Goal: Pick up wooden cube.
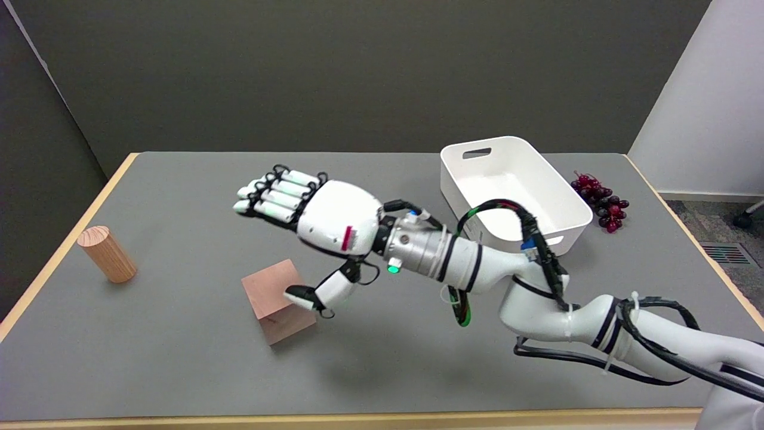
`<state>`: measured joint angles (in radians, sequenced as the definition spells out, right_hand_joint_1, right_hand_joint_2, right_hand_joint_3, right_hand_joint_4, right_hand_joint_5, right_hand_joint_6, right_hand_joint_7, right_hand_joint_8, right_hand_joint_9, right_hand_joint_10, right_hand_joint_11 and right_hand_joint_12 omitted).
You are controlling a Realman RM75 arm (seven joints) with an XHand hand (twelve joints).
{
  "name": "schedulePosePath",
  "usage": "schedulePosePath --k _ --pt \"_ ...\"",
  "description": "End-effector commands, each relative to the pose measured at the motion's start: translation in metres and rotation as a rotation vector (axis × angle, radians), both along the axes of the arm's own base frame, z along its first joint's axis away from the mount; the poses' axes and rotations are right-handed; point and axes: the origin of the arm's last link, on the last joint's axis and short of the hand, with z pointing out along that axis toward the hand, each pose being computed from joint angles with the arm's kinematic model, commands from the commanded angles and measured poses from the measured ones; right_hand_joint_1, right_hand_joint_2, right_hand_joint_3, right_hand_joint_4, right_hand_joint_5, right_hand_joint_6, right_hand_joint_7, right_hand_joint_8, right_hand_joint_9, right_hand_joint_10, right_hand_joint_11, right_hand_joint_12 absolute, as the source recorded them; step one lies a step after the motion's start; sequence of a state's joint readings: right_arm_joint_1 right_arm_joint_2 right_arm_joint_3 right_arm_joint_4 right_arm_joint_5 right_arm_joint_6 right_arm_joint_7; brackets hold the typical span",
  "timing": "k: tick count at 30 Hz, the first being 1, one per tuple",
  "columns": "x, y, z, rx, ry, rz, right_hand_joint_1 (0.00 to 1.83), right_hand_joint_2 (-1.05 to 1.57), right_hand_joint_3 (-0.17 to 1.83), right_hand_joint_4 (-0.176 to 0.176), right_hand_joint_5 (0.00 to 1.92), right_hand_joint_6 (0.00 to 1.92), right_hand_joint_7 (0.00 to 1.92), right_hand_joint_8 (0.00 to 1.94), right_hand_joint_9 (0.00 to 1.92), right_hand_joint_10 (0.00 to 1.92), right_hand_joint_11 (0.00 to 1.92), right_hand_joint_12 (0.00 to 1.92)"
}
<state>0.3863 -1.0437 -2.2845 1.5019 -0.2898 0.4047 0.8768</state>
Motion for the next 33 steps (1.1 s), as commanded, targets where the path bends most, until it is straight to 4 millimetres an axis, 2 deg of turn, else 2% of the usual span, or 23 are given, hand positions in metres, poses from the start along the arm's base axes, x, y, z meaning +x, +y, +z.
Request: schedulePosePath --k 1,4,12,22,30,33 --pt "-0.037 -0.007 -0.053 -0.032 0.138 -0.102 0.62 0.54 0.97 -0.139 0.06 0.39 0.08 0.25 0.03 0.39 0.00 0.61" --pt "-0.053 -0.013 -0.055 -0.047 0.135 -0.161 0.63 0.54 0.97 -0.140 0.06 0.39 0.08 0.25 0.03 0.39 0.00 0.62" --pt "-0.080 -0.019 -0.057 -0.077 0.140 -0.246 0.62 0.54 0.96 -0.141 0.05 0.39 0.08 0.24 0.03 0.38 0.00 0.62" --pt "-0.077 -0.012 -0.050 -0.095 0.119 -0.246 0.61 0.53 0.96 -0.141 0.05 0.38 0.08 0.23 0.03 0.38 0.00 0.62" --pt "-0.080 -0.016 -0.045 -0.116 0.120 -0.255 0.60 0.53 0.95 -0.142 0.05 0.38 0.08 0.22 0.03 0.38 0.00 0.63" --pt "-0.082 -0.018 -0.042 -0.124 0.127 -0.259 0.65 0.57 0.91 -0.139 0.10 0.34 0.13 0.24 0.05 0.46 0.00 0.73"
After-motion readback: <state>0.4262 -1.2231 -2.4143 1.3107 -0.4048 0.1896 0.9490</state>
